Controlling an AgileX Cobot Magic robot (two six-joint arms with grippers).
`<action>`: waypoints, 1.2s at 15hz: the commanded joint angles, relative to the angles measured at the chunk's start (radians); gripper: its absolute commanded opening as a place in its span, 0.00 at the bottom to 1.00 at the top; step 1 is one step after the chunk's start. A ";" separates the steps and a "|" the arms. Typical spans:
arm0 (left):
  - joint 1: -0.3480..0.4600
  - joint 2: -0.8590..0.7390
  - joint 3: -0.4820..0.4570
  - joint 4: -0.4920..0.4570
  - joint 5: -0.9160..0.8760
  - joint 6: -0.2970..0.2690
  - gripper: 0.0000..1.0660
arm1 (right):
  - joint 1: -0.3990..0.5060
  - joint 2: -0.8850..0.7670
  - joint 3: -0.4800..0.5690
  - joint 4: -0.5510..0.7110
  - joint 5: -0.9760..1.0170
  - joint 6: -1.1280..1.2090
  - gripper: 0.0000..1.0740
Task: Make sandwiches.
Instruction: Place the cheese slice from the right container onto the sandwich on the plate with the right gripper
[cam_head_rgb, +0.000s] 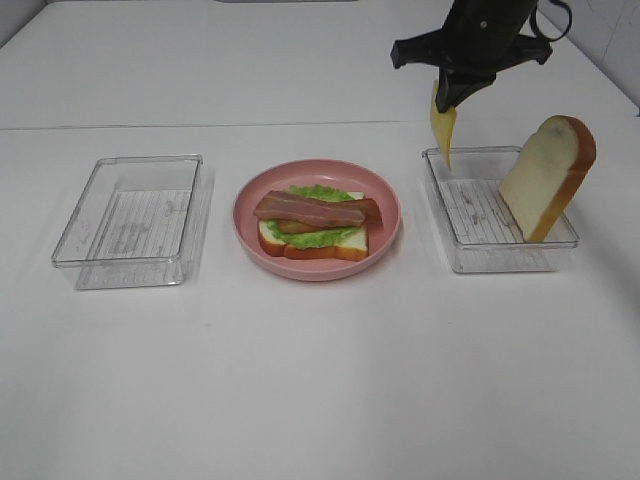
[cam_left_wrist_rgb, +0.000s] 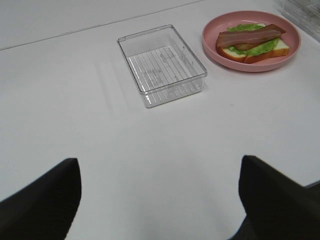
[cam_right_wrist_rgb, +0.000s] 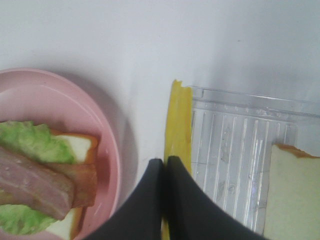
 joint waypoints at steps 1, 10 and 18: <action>0.004 -0.021 0.002 -0.008 -0.010 -0.002 0.76 | 0.004 -0.053 -0.003 0.097 0.043 -0.066 0.00; 0.004 -0.021 0.002 -0.008 -0.010 -0.002 0.76 | 0.171 0.046 -0.002 0.520 -0.019 -0.278 0.00; 0.004 -0.021 0.002 -0.008 -0.010 -0.002 0.76 | 0.196 0.142 -0.002 0.330 -0.073 -0.145 0.00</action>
